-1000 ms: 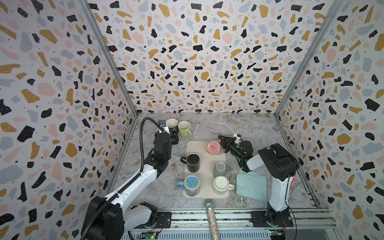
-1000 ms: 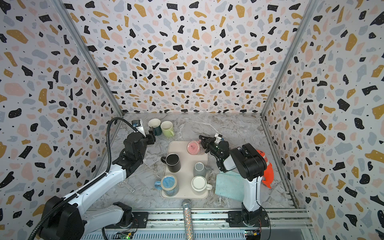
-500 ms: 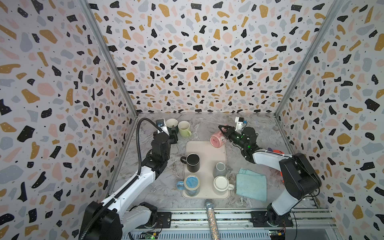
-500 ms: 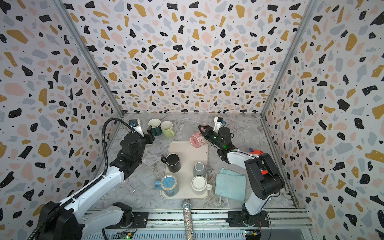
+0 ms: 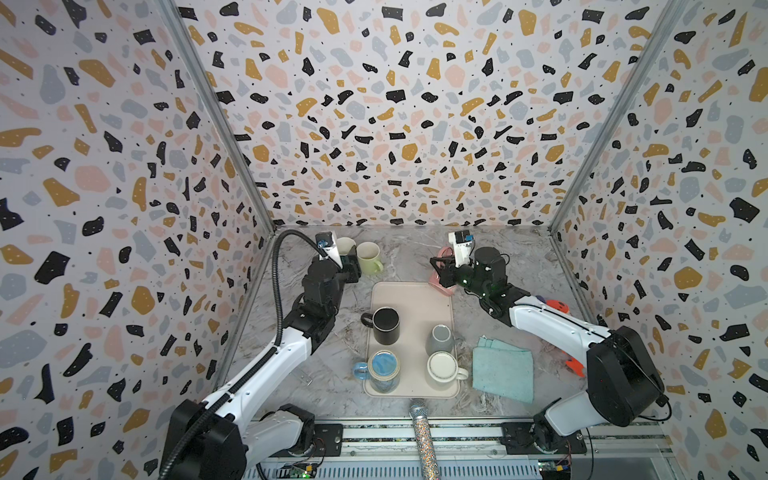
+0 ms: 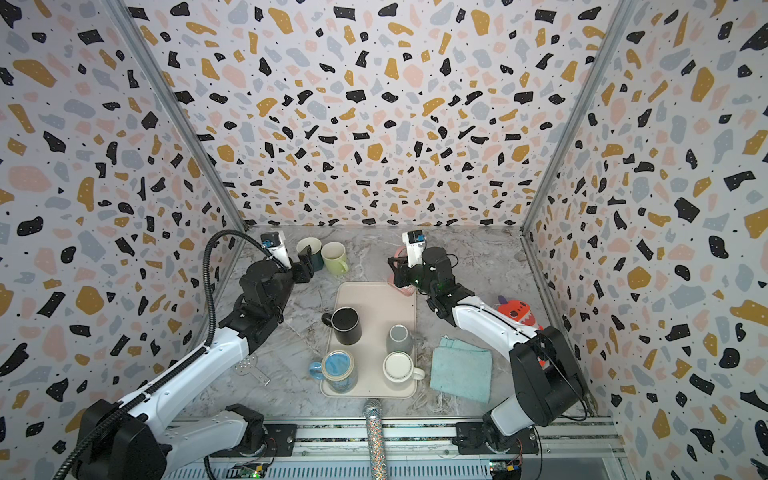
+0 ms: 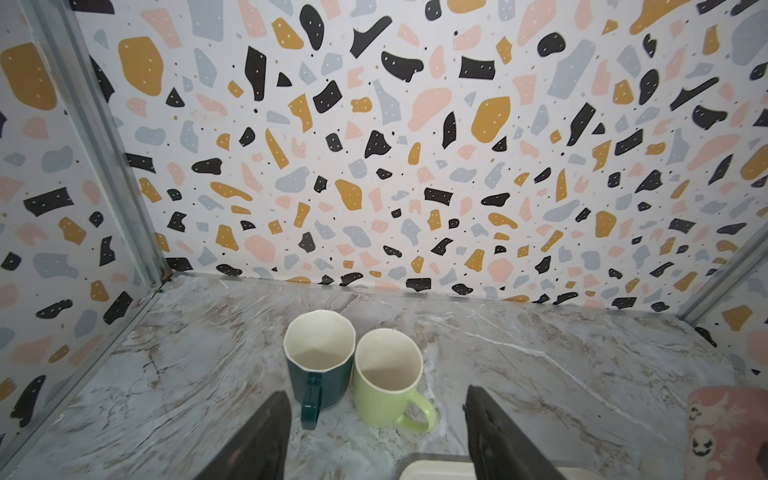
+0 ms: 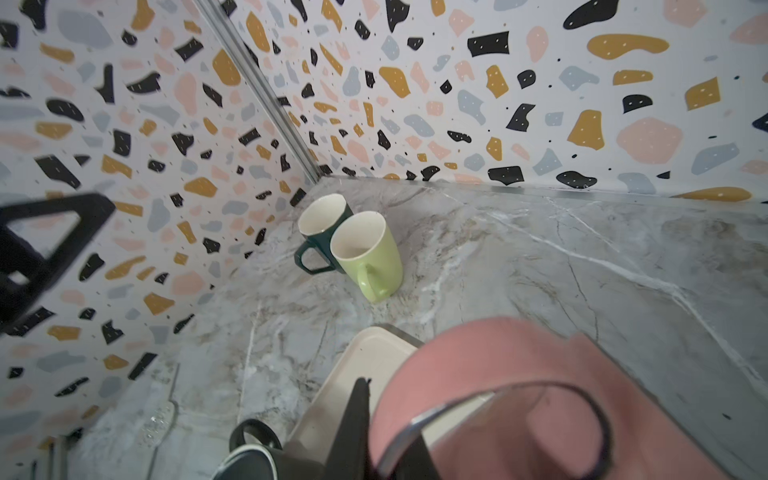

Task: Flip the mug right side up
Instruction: 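Lift the pink mug with the right gripper and turn it upright, then hold the pink mug up with the right gripper while the left gripper reaches to it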

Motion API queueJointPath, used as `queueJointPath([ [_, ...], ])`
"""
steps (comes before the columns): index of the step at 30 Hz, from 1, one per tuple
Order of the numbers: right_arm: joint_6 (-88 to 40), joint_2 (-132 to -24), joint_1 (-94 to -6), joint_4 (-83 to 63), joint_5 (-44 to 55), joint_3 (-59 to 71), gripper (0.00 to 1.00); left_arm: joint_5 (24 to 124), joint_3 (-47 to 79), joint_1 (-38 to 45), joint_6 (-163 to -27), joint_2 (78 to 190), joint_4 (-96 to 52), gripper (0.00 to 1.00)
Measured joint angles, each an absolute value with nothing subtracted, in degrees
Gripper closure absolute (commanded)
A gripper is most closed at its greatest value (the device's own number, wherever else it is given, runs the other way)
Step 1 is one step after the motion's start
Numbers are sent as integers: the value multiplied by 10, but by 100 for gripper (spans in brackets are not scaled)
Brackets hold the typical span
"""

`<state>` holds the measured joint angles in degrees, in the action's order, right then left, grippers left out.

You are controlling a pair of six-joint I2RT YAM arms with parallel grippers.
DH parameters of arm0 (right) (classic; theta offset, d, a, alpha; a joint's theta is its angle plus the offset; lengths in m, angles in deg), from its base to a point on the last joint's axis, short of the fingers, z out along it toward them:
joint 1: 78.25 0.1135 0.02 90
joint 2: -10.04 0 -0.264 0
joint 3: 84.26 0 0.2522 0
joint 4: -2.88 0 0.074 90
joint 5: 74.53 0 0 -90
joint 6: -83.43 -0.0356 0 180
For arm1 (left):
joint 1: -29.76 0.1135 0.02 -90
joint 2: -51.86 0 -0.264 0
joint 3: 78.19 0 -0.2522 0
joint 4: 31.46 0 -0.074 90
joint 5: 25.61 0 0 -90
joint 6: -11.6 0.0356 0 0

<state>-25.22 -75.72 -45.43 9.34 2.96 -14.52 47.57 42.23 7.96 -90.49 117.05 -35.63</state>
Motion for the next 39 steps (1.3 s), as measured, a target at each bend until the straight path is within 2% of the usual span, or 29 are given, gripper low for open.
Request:
queueJointPath([
  [4, -144, -746, -401, 56, 87, -146, 100, 505, 399, 80, -904, 1177, -353, 32],
  [11, 33, -704, -319, 77, 194, -176, 100, 559, 347, 80, -871, 1191, -331, 33],
  [17, 212, -698, -263, 169, 324, -233, 100, 600, 281, 80, -814, 1208, -276, 33],
  [23, 368, -740, -234, 295, 426, -261, 100, 697, 219, 80, -775, 1231, -234, 32],
  [31, 466, -769, -226, 380, 475, -265, 100, 883, 139, 80, -692, 1276, -116, 28],
  [39, 507, -769, -226, 416, 486, -265, 100, 997, 94, 80, -602, 1304, 12, 22],
])
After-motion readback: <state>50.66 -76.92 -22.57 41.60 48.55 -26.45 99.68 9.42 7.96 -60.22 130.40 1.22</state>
